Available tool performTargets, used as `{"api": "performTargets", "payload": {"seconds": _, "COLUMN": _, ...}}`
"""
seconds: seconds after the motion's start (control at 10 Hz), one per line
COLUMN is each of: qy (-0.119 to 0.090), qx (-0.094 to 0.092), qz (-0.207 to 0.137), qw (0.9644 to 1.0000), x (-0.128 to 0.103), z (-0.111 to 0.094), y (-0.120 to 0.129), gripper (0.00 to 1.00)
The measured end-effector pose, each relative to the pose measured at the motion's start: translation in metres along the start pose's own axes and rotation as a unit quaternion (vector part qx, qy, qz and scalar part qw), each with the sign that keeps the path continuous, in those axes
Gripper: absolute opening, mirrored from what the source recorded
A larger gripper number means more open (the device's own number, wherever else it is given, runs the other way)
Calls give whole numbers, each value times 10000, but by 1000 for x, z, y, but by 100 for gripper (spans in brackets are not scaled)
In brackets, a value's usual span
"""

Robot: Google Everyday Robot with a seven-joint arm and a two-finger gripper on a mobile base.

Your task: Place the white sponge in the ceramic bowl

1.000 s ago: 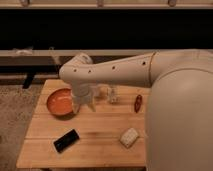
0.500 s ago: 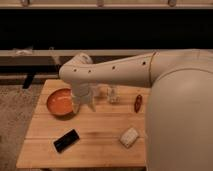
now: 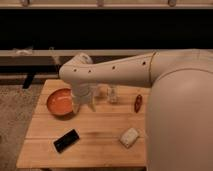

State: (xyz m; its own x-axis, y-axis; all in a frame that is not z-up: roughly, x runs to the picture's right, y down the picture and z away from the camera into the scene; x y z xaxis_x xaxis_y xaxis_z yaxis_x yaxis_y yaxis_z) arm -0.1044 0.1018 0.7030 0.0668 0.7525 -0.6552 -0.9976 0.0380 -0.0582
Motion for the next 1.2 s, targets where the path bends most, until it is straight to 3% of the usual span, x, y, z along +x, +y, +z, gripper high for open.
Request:
{"api": "performTargets", "payload": {"seconds": 0.9, "qy": -2, "qx": 0, "qz": 5, "qw": 10000, "x": 0, "z": 0, "y": 0, "gripper": 65}}
{"api": "performTargets", "payload": {"seconds": 1.2, "qy": -6, "qx": 181, "qz": 361, "qw": 9992, "x": -5, "z": 10, "y": -17, "gripper": 65}}
